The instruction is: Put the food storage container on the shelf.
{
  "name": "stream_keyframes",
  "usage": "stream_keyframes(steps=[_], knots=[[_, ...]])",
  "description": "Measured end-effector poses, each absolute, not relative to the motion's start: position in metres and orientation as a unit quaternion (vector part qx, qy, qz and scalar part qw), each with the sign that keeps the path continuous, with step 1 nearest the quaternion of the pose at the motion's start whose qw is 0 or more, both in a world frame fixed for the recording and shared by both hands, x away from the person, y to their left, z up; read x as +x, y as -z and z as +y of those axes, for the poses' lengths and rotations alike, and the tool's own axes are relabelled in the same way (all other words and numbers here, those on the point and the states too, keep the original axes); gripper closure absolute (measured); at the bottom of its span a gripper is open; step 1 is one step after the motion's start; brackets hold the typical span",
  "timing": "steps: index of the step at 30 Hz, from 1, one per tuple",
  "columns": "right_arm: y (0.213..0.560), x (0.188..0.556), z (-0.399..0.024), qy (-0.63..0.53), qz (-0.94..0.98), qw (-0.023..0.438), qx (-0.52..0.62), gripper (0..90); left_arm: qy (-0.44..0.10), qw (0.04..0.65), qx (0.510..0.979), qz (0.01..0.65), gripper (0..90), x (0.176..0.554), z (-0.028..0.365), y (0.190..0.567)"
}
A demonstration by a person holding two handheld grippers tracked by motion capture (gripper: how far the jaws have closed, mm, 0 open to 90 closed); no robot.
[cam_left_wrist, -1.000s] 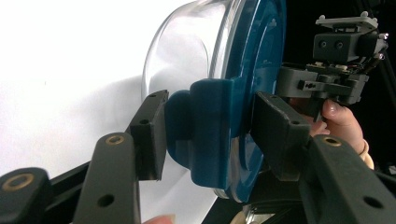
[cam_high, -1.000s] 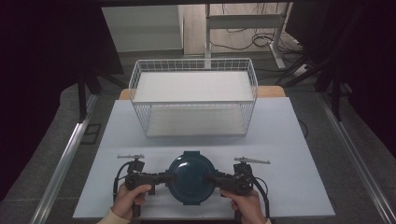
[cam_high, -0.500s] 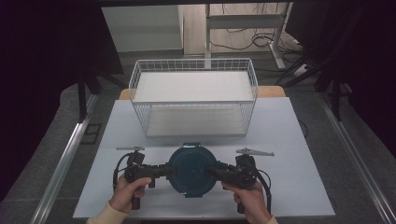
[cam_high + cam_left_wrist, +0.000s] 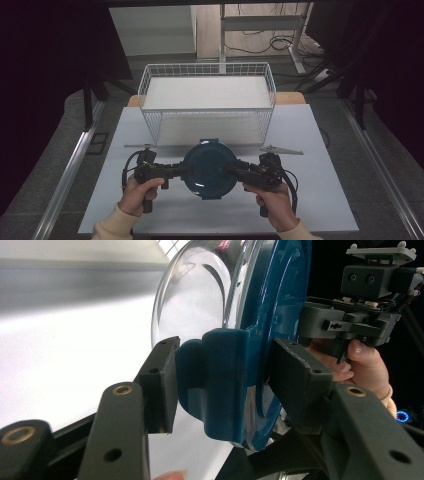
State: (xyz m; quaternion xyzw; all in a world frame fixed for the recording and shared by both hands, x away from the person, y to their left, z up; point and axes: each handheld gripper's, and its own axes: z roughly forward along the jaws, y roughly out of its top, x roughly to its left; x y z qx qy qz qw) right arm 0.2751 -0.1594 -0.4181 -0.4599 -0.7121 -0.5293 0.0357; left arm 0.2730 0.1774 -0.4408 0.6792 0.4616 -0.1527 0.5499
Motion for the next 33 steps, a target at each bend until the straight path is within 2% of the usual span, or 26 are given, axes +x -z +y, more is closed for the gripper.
stream_keyframes(steps=[8, 22, 28, 33], knots=[[0.415, 0.281, -0.158, 0.534, -0.711, 0.045, -0.456, 39.2, 0.141, 0.555, 0.677, 0.462, 47.7, 0.275, 0.18, 0.433], [0.393, 0.29, -0.152, 0.541, -0.714, 0.03, -0.444, 39.2, 0.132, 0.579, 0.665, 0.453, 48.4, 0.284, 0.188, 0.414], [0.363, 0.301, -0.15, 0.555, -0.714, 0.014, -0.426, 39.4, 0.106, 0.591, 0.669, 0.438, 48.4, 0.294, 0.19, 0.379], [0.343, 0.312, -0.149, 0.564, -0.715, -0.004, -0.413, 39.3, 0.102, 0.603, 0.663, 0.432, 48.4, 0.306, 0.191, 0.364]])
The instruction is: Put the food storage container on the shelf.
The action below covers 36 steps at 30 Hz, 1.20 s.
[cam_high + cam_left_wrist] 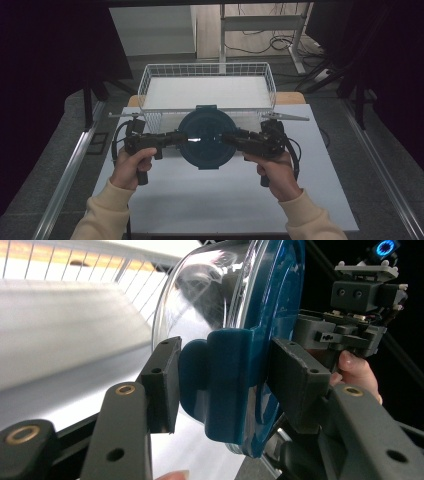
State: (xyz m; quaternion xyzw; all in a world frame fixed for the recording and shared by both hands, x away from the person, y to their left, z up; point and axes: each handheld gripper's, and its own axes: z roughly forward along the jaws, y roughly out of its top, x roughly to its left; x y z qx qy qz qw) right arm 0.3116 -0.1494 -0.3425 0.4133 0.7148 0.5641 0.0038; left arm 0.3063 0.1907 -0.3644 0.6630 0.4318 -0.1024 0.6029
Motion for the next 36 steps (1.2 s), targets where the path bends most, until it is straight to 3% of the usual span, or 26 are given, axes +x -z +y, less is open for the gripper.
stream_keyframes(steps=[19, 36], knots=[[0.296, 0.355, -0.145, -0.571, 0.721, 0.03, 0.391, 39.3, 0.092, 0.618, 0.657, 0.422, 48.1, 0.349, 0.195, 0.324], [0.27, 0.402, -0.135, -0.571, 0.721, 0.02, 0.391, 39.4, 0.091, 0.614, 0.654, 0.432, 48.1, 0.395, 0.204, 0.299]])
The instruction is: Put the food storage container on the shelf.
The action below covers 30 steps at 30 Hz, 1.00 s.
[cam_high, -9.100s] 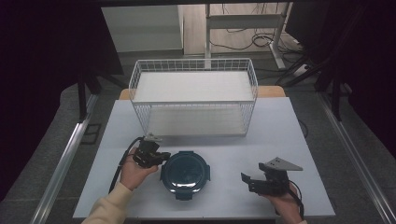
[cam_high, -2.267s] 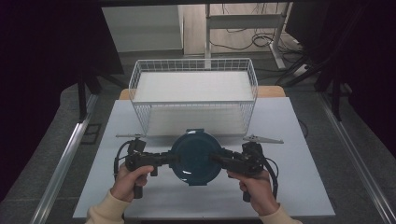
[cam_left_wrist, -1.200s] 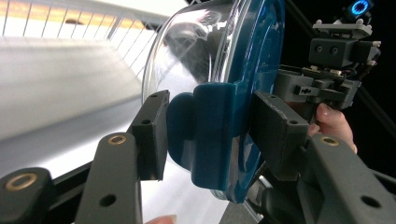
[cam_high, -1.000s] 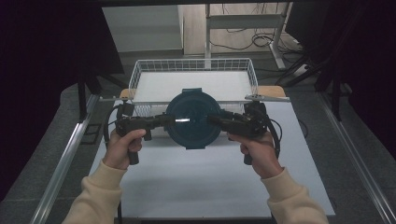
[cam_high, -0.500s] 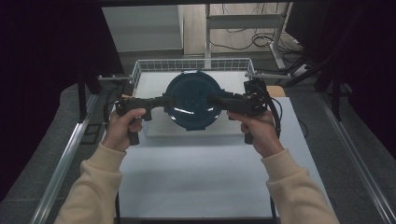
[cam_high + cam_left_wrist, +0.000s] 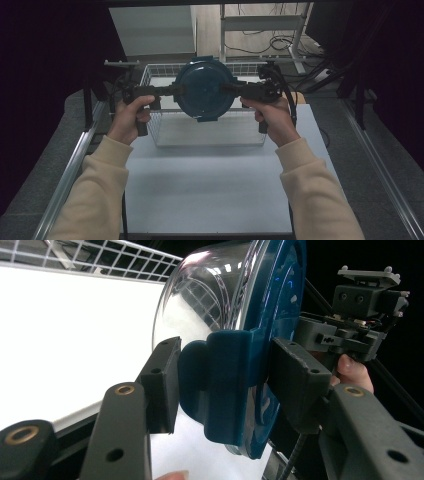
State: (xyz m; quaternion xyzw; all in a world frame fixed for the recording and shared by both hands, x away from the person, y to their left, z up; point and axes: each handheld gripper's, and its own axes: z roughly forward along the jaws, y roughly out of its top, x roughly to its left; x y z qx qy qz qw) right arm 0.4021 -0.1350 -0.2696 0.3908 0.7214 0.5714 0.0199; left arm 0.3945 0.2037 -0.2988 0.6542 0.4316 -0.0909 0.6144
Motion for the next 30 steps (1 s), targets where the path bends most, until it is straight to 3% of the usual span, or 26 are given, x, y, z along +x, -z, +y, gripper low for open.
stream_keyframes(steps=[8, 19, 27, 30], knots=[[0.271, 0.436, -0.138, -0.572, 0.717, 0.014, 0.399, 39.3, 0.099, 0.612, 0.648, 0.443, 47.9, 0.426, 0.2, 0.302], [0.299, 0.47, -0.132, -0.539, 0.723, -0.025, 0.432, 39.0, 0.11, 0.579, 0.646, 0.484, 46.3, 0.454, 0.201, 0.325], [0.31, 0.484, -0.133, -0.547, 0.694, -0.043, 0.466, 36.0, 0.151, 0.585, 0.6, 0.524, 45.1, 0.475, 0.202, 0.337], [0.317, 0.494, -0.133, -0.545, 0.677, -0.069, 0.49, 34.6, 0.162, 0.581, 0.584, 0.543, 43.8, 0.485, 0.2, 0.342]])
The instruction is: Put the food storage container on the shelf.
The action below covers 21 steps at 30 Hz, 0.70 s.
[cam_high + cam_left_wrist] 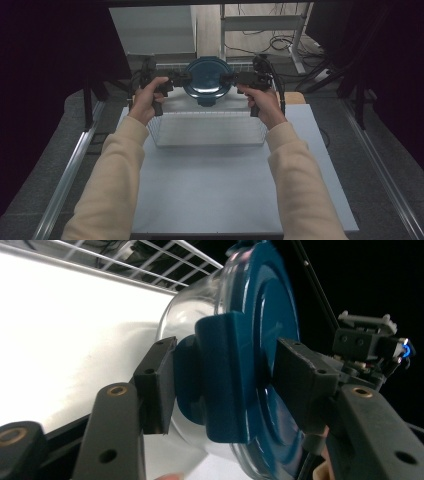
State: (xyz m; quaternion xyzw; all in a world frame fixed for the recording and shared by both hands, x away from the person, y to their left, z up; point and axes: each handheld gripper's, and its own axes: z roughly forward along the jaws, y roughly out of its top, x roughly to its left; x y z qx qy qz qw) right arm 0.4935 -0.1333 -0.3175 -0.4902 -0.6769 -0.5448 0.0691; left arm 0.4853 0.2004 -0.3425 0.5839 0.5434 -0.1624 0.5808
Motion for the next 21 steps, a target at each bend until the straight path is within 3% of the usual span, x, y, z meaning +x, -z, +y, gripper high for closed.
stream_keyframes(steps=[11, 15, 18, 19, 20, 21], knots=[[0.332, 0.506, -0.136, 0.551, -0.638, 0.107, -0.527, 31.6, 0.172, 0.59, 0.57, 0.545, 41.0, 0.49, 0.199, 0.354], [0.327, 0.5, -0.131, 0.542, -0.655, 0.054, -0.524, 22.8, 0.132, 0.591, 0.568, 0.558, 28.4, 0.486, 0.197, 0.35], [0.319, 0.487, -0.13, 0.536, -0.671, -0.006, -0.512, 17.1, 0.086, 0.595, 0.572, 0.558, 23.9, 0.476, 0.199, 0.343], [0.319, 0.487, -0.13, 0.536, -0.671, -0.006, -0.512, 17.1, 0.086, 0.595, 0.572, 0.558, 23.1, 0.476, 0.199, 0.343], [0.315, 0.474, -0.131, 0.535, -0.683, -0.042, -0.495, 16.9, 0.07, 0.599, 0.585, 0.542, 22.3, 0.467, 0.201, 0.339], [0.315, 0.474, -0.131, 0.535, -0.683, -0.042, -0.495, 16.9, 0.07, 0.599, 0.585, 0.542, 21.6, 0.467, 0.201, 0.339]])
